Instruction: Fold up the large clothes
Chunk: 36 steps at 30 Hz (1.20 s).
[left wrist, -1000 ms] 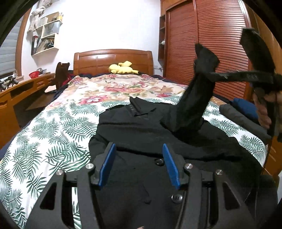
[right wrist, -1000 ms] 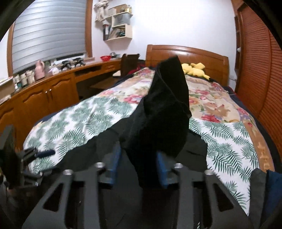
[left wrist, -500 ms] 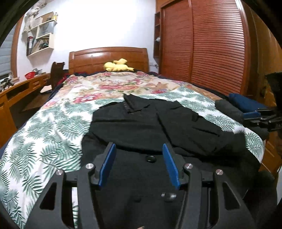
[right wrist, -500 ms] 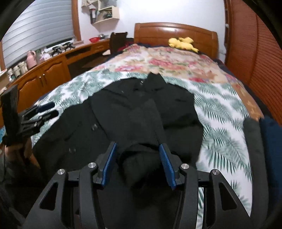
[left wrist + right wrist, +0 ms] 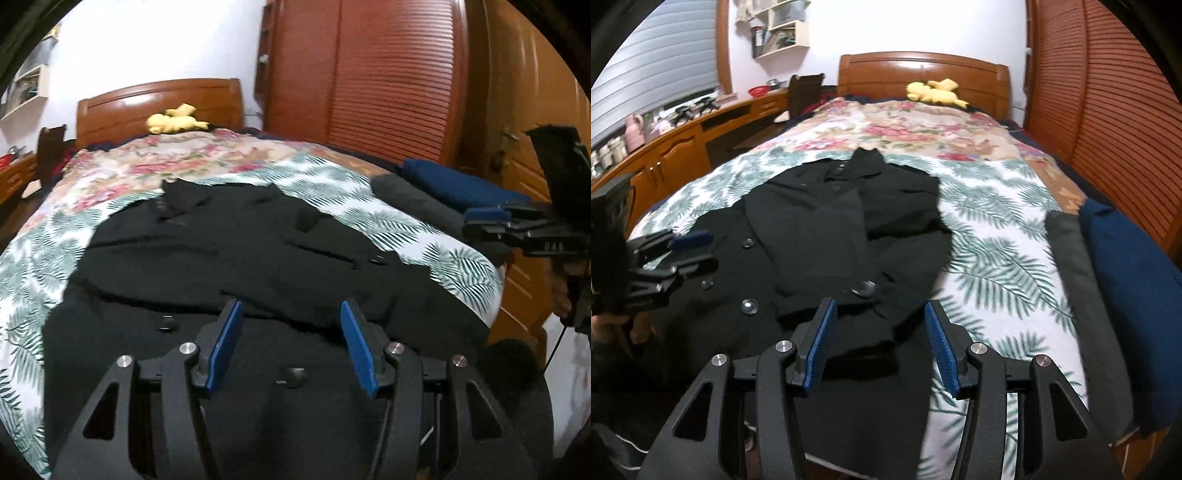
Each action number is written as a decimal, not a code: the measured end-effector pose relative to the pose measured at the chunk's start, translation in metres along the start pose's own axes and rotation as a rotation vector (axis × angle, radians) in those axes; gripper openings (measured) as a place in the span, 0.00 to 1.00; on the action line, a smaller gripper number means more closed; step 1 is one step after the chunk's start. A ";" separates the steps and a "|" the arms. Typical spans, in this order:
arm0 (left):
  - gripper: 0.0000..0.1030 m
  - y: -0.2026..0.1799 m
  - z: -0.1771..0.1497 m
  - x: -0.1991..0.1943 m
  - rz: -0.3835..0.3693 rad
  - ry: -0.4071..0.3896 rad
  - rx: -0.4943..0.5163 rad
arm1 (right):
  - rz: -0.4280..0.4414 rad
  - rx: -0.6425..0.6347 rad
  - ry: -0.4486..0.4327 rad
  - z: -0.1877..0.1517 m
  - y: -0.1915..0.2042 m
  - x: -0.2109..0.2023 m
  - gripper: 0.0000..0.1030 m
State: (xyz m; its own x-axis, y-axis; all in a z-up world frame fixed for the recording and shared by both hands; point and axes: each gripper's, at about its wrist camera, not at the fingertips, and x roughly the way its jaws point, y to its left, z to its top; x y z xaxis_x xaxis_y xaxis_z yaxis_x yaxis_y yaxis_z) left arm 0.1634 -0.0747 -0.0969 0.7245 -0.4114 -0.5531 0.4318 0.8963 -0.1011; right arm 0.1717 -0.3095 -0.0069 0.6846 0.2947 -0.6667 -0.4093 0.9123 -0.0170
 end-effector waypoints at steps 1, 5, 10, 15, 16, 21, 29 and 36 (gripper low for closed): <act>0.53 -0.007 0.001 0.002 -0.006 0.007 0.008 | -0.003 0.004 -0.004 -0.002 -0.004 -0.003 0.49; 0.53 -0.033 0.007 0.013 -0.047 0.035 0.020 | -0.007 0.032 -0.016 -0.005 -0.024 -0.017 0.49; 0.53 -0.070 0.015 0.032 -0.090 0.081 0.039 | -0.016 0.055 -0.034 -0.006 -0.039 -0.025 0.49; 0.52 -0.104 0.015 0.058 -0.130 0.140 0.087 | -0.019 0.076 -0.052 -0.006 -0.053 -0.030 0.49; 0.53 -0.111 0.014 0.065 -0.133 0.156 0.101 | -0.018 0.078 -0.056 -0.006 -0.054 -0.031 0.49; 0.52 -0.129 0.009 0.096 -0.090 0.221 0.162 | -0.012 0.094 -0.070 -0.007 -0.063 -0.033 0.49; 0.14 -0.124 0.002 0.103 -0.027 0.232 0.219 | -0.014 0.093 -0.059 -0.011 -0.062 -0.024 0.49; 0.02 -0.088 0.028 0.041 0.009 0.086 0.131 | 0.005 0.088 -0.061 -0.005 -0.050 -0.006 0.49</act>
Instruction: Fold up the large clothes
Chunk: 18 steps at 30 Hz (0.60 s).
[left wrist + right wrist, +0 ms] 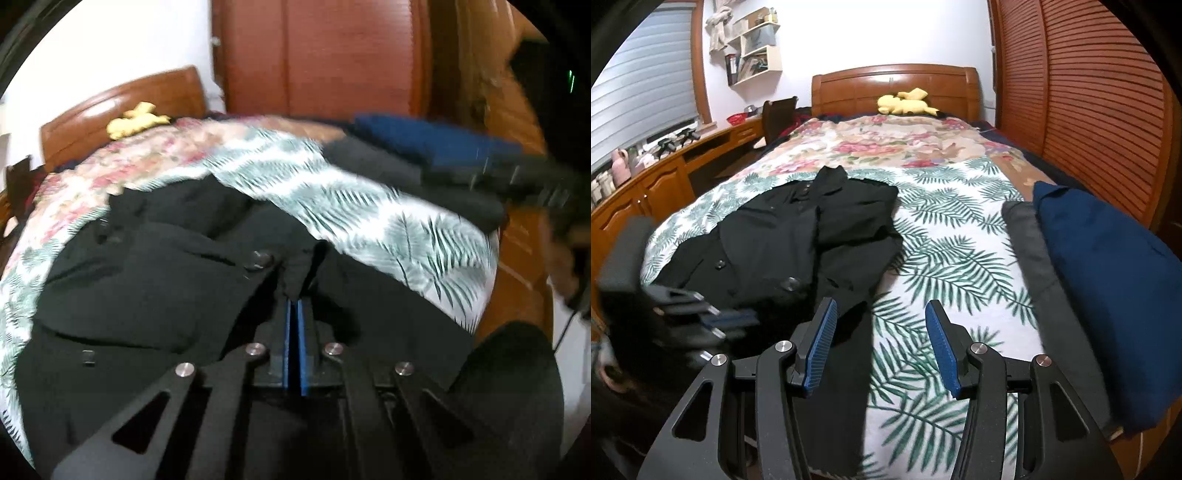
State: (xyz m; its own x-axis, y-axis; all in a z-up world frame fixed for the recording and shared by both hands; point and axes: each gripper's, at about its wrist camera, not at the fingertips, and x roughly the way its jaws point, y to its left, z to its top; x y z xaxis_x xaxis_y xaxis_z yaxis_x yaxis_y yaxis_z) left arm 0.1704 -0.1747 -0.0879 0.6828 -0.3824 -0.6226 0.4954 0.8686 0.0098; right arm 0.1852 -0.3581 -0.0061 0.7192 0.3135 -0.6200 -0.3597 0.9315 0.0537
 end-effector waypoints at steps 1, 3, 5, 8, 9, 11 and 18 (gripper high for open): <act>0.02 0.010 0.002 -0.012 0.022 -0.022 -0.012 | 0.002 -0.001 0.000 0.000 0.003 0.004 0.49; 0.02 0.032 0.005 -0.029 0.045 -0.049 -0.046 | 0.019 -0.003 0.004 0.002 0.012 0.016 0.49; 0.02 0.055 0.005 -0.044 0.089 -0.071 -0.073 | 0.037 -0.007 0.009 0.004 0.022 0.028 0.49; 0.02 0.092 0.002 -0.063 0.166 -0.093 -0.108 | 0.071 -0.020 0.013 0.010 0.044 0.051 0.49; 0.02 0.106 0.001 -0.069 0.184 -0.097 -0.126 | 0.080 -0.022 0.013 0.011 0.051 0.057 0.49; 0.02 0.126 -0.003 -0.078 0.217 -0.103 -0.148 | 0.100 -0.027 0.019 0.014 0.065 0.074 0.49; 0.02 0.183 -0.019 -0.093 0.339 -0.109 -0.207 | 0.122 -0.069 0.033 0.013 0.095 0.122 0.49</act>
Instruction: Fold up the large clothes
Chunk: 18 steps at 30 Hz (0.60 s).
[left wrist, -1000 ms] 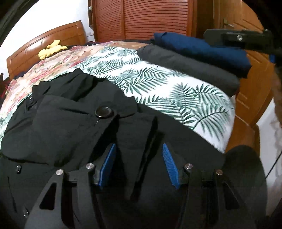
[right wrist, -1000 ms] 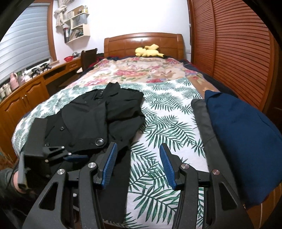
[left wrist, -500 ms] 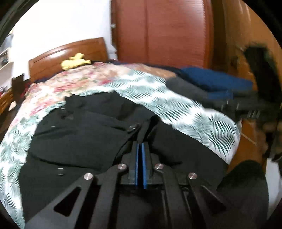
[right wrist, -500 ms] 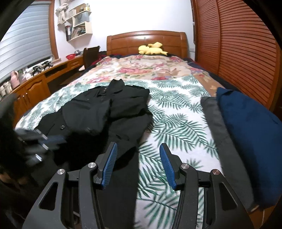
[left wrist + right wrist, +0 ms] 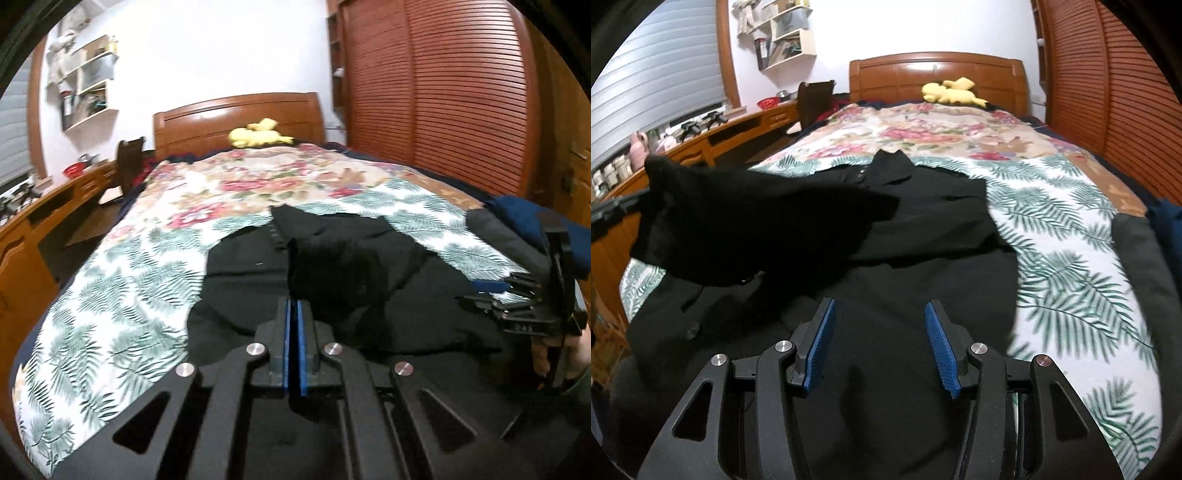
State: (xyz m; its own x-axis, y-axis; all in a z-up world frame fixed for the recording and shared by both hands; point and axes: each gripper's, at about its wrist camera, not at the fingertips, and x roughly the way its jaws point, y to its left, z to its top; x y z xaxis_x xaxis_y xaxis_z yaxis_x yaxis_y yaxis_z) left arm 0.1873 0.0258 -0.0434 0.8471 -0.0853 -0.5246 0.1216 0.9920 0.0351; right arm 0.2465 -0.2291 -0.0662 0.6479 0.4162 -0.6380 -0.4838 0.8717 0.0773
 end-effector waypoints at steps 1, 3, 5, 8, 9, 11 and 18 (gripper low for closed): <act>0.02 0.008 -0.003 0.001 0.017 0.003 -0.006 | -0.006 -0.010 0.000 -0.002 0.002 0.003 0.49; 0.02 0.018 -0.009 0.003 0.032 0.013 -0.025 | -0.028 -0.039 0.016 -0.009 0.007 0.013 0.49; 0.02 0.028 -0.017 0.003 0.050 0.026 -0.042 | -0.047 -0.054 0.047 -0.014 0.009 0.024 0.49; 0.02 0.037 -0.029 0.003 0.070 0.041 -0.053 | -0.057 -0.054 0.066 -0.019 0.007 0.031 0.49; 0.02 0.039 -0.033 0.004 0.078 0.049 -0.057 | -0.063 -0.060 0.067 -0.020 0.008 0.031 0.49; 0.02 0.042 -0.040 0.006 0.089 0.063 -0.063 | -0.070 -0.063 0.066 -0.022 0.009 0.030 0.49; 0.10 0.046 -0.054 0.001 0.059 0.090 -0.053 | -0.088 -0.080 0.074 -0.024 0.012 0.036 0.49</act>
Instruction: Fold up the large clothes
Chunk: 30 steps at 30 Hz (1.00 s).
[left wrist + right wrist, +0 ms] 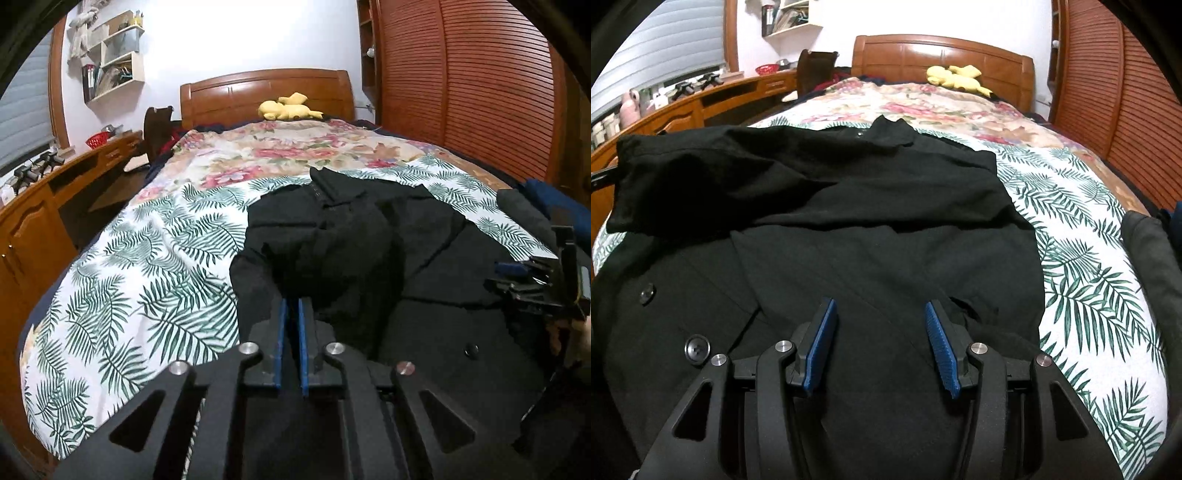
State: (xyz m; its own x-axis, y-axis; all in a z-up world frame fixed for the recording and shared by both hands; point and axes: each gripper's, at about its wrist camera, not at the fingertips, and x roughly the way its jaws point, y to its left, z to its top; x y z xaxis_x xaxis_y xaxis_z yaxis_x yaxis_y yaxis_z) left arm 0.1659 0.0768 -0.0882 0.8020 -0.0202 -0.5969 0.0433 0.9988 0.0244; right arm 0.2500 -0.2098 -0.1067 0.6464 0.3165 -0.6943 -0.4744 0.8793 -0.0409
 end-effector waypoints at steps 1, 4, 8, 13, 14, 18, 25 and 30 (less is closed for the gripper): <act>0.15 0.001 -0.001 -0.002 -0.006 0.000 -0.004 | -0.001 -0.002 0.000 0.001 0.000 0.000 0.49; 0.28 0.009 -0.006 -0.005 -0.020 0.007 -0.030 | -0.003 -0.003 0.002 0.001 0.000 0.001 0.49; 0.34 0.014 -0.012 0.003 -0.024 0.033 -0.051 | -0.005 -0.006 0.002 0.002 0.001 0.003 0.49; 0.35 0.015 -0.018 0.020 -0.012 0.070 -0.046 | -0.009 -0.013 -0.001 0.002 0.002 0.004 0.49; 0.35 0.016 -0.018 0.024 -0.014 0.076 -0.052 | -0.010 -0.014 -0.002 0.002 0.002 0.004 0.49; 0.35 0.021 -0.018 0.035 -0.007 0.090 -0.062 | -0.009 -0.015 -0.002 0.002 0.002 0.003 0.49; 0.31 0.027 -0.016 0.045 -0.012 0.077 -0.105 | -0.010 -0.015 -0.003 0.001 0.003 0.003 0.49; 0.02 0.022 -0.016 0.044 -0.030 0.096 -0.084 | -0.009 -0.017 -0.004 0.001 0.003 0.004 0.49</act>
State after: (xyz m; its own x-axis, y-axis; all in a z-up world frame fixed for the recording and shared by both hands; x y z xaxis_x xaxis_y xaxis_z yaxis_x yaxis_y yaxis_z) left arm 0.1924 0.0987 -0.1263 0.7403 -0.0497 -0.6705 0.0130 0.9981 -0.0596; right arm 0.2513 -0.2057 -0.1087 0.6530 0.3105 -0.6907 -0.4791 0.8757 -0.0593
